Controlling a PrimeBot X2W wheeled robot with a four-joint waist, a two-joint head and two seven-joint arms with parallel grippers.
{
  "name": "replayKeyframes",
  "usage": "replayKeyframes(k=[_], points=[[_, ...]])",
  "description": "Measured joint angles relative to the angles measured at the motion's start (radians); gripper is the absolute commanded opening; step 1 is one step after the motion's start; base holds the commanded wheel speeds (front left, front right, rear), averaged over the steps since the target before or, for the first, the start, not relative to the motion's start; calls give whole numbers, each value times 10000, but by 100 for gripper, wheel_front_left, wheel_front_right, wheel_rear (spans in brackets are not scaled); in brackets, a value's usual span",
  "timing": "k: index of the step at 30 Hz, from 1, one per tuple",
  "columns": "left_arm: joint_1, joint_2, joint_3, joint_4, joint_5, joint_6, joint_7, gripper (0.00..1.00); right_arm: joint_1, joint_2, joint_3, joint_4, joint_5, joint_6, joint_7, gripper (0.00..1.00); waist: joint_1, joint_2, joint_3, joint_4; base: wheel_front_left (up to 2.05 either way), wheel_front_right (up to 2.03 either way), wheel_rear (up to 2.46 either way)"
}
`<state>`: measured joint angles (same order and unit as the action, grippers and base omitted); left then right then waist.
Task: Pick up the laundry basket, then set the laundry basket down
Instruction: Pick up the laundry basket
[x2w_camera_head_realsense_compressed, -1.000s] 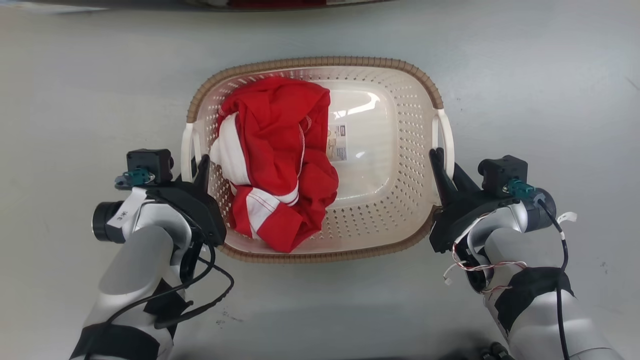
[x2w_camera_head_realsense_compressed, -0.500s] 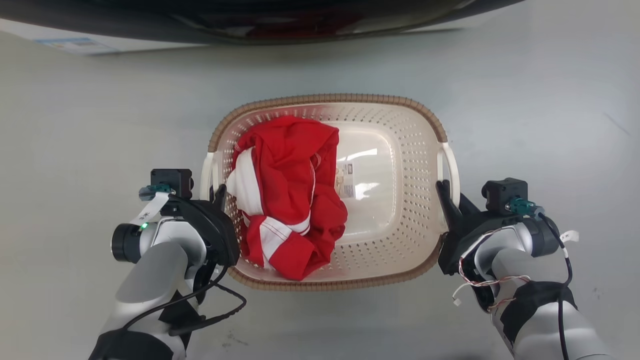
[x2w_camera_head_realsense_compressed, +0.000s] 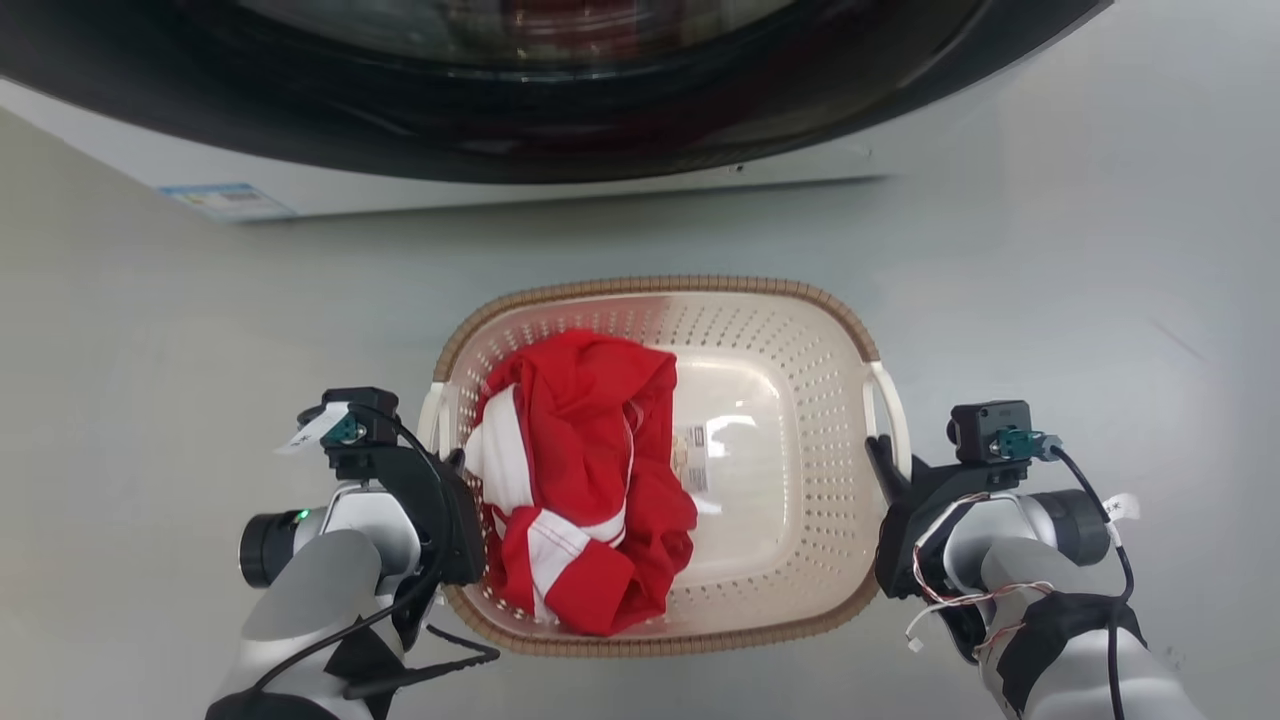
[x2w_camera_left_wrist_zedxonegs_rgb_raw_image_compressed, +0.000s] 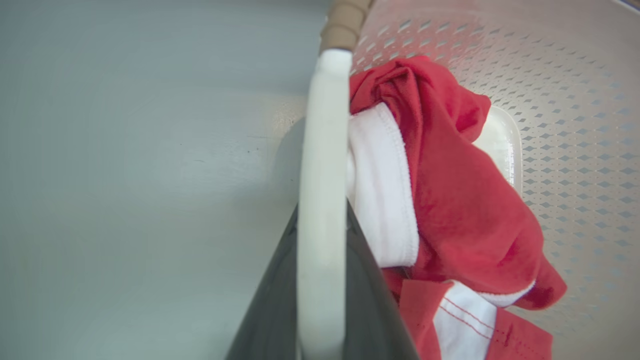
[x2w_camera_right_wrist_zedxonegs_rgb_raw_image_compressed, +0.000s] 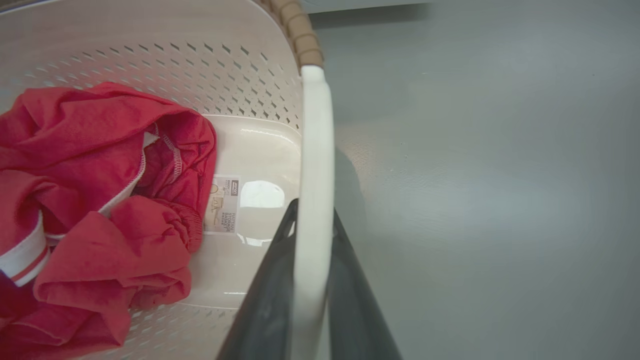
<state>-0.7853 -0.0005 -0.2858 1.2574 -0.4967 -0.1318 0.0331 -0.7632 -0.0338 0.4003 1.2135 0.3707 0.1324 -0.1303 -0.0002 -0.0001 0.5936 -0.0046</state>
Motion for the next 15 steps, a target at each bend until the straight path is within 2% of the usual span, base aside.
replayKeyframes(k=[15], points=[[831,-13,-318,146,-769,0,1434,0,684,67,460,322,286,59,1204,0,0,0,-1792,-115,0,0,0]])
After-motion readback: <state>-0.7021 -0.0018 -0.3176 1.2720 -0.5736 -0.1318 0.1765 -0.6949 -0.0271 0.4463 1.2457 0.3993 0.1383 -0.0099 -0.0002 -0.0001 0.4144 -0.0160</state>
